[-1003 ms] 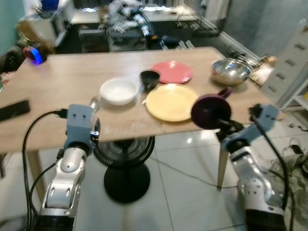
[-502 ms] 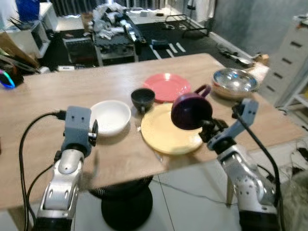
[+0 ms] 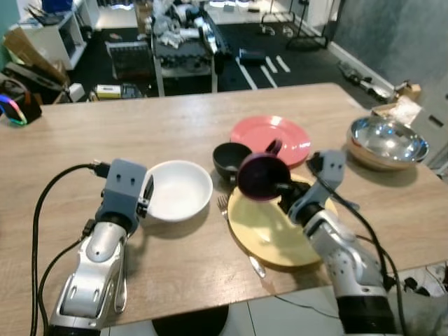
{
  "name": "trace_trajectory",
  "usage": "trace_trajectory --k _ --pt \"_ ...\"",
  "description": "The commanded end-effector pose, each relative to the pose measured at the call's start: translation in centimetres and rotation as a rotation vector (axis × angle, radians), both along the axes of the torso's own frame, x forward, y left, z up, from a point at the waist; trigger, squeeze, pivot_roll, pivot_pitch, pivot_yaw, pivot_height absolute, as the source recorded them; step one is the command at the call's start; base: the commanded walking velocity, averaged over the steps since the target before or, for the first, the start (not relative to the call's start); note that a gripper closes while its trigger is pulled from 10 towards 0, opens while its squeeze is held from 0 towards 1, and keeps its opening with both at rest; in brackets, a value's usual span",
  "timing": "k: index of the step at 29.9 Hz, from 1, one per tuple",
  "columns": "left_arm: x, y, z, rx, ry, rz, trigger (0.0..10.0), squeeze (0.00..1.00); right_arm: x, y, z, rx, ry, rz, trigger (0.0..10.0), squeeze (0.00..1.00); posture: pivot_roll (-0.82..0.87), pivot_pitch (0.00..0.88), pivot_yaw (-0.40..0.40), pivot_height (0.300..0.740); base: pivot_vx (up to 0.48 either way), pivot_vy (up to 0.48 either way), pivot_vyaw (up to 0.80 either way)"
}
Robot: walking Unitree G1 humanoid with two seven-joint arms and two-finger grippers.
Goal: Setting the table
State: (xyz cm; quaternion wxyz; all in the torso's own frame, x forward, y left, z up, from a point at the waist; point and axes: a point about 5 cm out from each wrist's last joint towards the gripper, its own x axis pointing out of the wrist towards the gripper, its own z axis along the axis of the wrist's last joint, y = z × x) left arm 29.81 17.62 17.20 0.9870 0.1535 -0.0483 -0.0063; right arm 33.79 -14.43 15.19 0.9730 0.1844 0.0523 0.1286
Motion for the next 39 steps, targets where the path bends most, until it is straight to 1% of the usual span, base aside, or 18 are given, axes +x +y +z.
trace_trajectory --k 1,5,8,9,10,11,13,14,15,16,17,21,22,23,27,31,37,39 --pt "-0.3 0.1 -0.1 0.023 -0.004 -0.002 10.0 0.0 0.4 -0.4 -0.4 -0.022 0.015 -0.049 10.0 0.0 0.02 0.0 0.061 0.74 0.0 0.0 0.0" --pt "-0.4 0.1 0.0 0.022 -0.006 -0.003 10.0 0.0 0.5 -0.8 -0.9 -0.044 0.036 -0.077 10.0 0.0 0.02 0.0 0.06 0.74 0.0 0.0 0.0" --pt "-0.4 0.3 -0.1 0.019 -0.003 -0.002 10.0 0.0 0.5 -1.4 -1.0 -0.067 0.04 -0.099 10.0 0.0 0.02 0.0 0.06 0.74 0.0 0.0 0.0" --pt "-0.4 0.3 -0.1 0.016 -0.002 -0.001 10.0 0.0 0.5 -1.7 -1.0 -0.073 0.038 -0.106 10.0 0.14 0.02 0.0 0.061 0.74 0.0 0.0 0.0" --pt "-0.4 0.3 -0.1 0.016 -0.002 -0.001 10.0 0.0 0.5 -1.7 -1.0 -0.073 0.038 -0.106 10.0 0.14 0.02 0.0 0.061 0.74 0.0 0.0 0.0" --pt "-0.4 0.3 -0.1 0.014 0.0 -0.002 10.0 0.0 0.5 -2.0 -0.9 -0.073 0.034 -0.112 10.0 0.51 0.01 0.0 0.061 0.74 0.0 0.0 0.0" --pt "-0.4 0.3 -0.1 0.014 0.0 -0.002 10.0 0.0 0.5 -2.0 -0.9 -0.073 0.034 -0.112 10.0 0.51 0.01 0.0 0.061 0.74 0.0 0.0 0.0" --pt "-0.4 0.2 -0.2 0.011 0.002 -0.004 10.0 0.0 0.5 -2.1 -0.7 -0.057 0.016 -0.116 10.0 1.0 0.01 0.0 0.061 0.74 0.0 0.0 0.0" --pt "-0.4 0.2 -0.2 0.011 0.002 -0.004 10.0 0.0 0.5 -2.1 -0.7 -0.057 0.016 -0.116 10.0 1.0 0.01 0.0 0.061 0.74 0.0 0.0 0.0" --pt "-0.4 0.0 -0.2 0.004 0.004 -0.009 10.0 0.0 0.5 -2.3 0.5 0.001 -0.056 -0.131 10.0 1.0 0.01 0.0 0.062 0.74 0.0 0.0 0.0" --pt "-0.4 0.0 -0.2 0.004 0.004 -0.009 10.0 0.0 0.5 -2.3 0.5 0.001 -0.056 -0.131 10.0 1.0 0.01 0.0 0.062 0.74 0.0 0.0 0.0" --pt "-0.4 -0.1 -0.2 -0.003 0.005 -0.013 10.0 0.0 0.6 -3.2 2.6 0.091 -0.19 -0.211 10.0 1.0 0.01 0.0 0.062 0.74 0.0 0.0 0.0" --pt "-0.4 -0.2 -0.2 -0.004 0.006 -0.013 10.0 0.0 0.5 -3.5 3.1 0.112 -0.222 -0.229 10.0 0.6 0.01 0.0 0.061 0.74 0.0 0.0 0.0" --pt "-0.4 -0.2 -0.3 -0.006 0.006 -0.013 10.0 0.0 0.4 -3.8 3.7 0.138 -0.252 -0.24 10.0 0.0 0.0 0.0 0.062 0.74 0.0 0.0 0.0" --pt "-0.4 -0.2 -0.3 -0.009 0.009 -0.014 10.0 0.0 0.1 -4.4 4.7 0.172 -0.3 -0.248 10.0 0.0 0.0 0.0 0.064 0.74 0.0 0.0 0.0" --pt "-0.4 -0.3 -0.4 -0.01 0.01 -0.017 10.0 0.0 -0.1 -4.7 5.1 0.17 -0.314 -0.246 10.0 0.0 0.0 0.0 0.066 0.74 0.0 0.0 0.0" --pt "-0.3 -0.5 -0.4 -0.013 0.009 -0.021 10.0 0.0 -0.4 -5.2 5.0 0.154 -0.311 -0.263 10.0 0.0 -0.01 0.0 0.065 0.74 0.0 0.0 0.0" --pt "-0.3 -0.7 -0.4 -0.015 0.009 -0.024 10.0 0.0 -0.7 -5.6 4.6 0.132 -0.302 -0.287 10.0 0.0 -0.01 0.0 0.065 0.74 0.0 0.0 0.0"
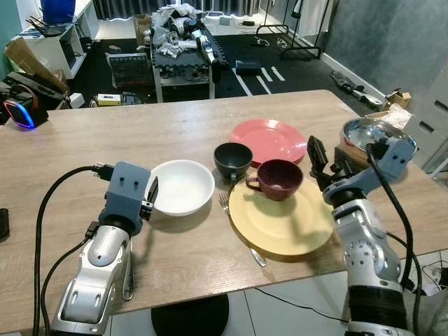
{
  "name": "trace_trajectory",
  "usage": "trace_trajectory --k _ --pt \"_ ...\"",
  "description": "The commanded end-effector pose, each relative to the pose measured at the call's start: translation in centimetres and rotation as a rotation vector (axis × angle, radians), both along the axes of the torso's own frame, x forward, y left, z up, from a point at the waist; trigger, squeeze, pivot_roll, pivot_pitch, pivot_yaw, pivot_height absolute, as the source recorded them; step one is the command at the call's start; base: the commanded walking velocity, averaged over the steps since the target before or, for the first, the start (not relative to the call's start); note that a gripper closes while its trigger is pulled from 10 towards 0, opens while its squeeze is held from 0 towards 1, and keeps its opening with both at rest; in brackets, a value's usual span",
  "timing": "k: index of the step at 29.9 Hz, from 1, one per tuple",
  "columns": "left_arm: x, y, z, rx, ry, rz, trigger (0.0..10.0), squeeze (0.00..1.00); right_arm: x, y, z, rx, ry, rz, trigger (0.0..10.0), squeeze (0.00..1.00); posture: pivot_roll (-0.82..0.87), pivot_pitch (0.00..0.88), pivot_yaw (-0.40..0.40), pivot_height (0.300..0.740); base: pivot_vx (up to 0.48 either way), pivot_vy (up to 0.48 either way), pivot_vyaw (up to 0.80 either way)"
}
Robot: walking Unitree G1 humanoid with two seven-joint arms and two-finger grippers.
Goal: Setting the table
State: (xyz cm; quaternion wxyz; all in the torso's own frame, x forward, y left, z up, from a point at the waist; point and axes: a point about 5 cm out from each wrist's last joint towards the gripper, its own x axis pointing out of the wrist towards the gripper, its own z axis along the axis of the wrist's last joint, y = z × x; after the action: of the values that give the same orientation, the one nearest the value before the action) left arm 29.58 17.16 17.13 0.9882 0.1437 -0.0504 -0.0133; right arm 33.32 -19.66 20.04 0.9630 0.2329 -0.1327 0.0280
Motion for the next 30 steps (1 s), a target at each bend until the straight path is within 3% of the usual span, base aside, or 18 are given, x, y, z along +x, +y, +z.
trace_trajectory --k 1,6,8,11,20,30 --pt "-0.1 -0.4 -0.3 0.002 0.012 -0.016 10.0 0.0 -0.5 -0.5 -0.8 -0.007 0.024 -0.036 10.0 0.0 -0.01 0.0 0.069 0.74 0.0 0.0 0.0" --pt "-0.6 -0.9 -0.3 0.0 0.028 -0.097 10.0 0.0 -1.3 -0.2 -1.2 -0.036 0.024 -0.049 10.0 0.0 0.0 0.0 0.076 0.74 0.0 0.0 0.0" --pt "-1.2 -1.1 0.0 0.031 0.039 -0.182 10.0 0.0 -1.7 -0.1 -0.8 -0.061 0.009 -0.052 10.0 0.0 0.0 0.002 0.08 0.74 0.0 0.0 0.0" --pt "-1.4 -1.0 0.2 0.055 0.044 -0.217 10.0 0.0 -1.8 -0.2 -0.7 -0.078 0.006 -0.056 10.0 0.0 0.0 0.002 0.08 0.74 0.0 0.0 0.0" --pt "-1.0 -1.3 1.1 0.132 0.03 -0.306 10.0 0.0 -1.8 -3.2 -2.4 -0.174 0.125 -0.194 10.0 0.0 0.0 0.005 0.079 0.74 0.0 0.0 0.0" --pt "-0.8 -2.3 1.5 0.136 0.02 -0.344 10.0 0.0 -1.5 -1.2 -3.0 -0.188 0.169 -0.131 10.0 0.0 -0.01 0.008 0.072 0.74 0.0 0.0 0.0"
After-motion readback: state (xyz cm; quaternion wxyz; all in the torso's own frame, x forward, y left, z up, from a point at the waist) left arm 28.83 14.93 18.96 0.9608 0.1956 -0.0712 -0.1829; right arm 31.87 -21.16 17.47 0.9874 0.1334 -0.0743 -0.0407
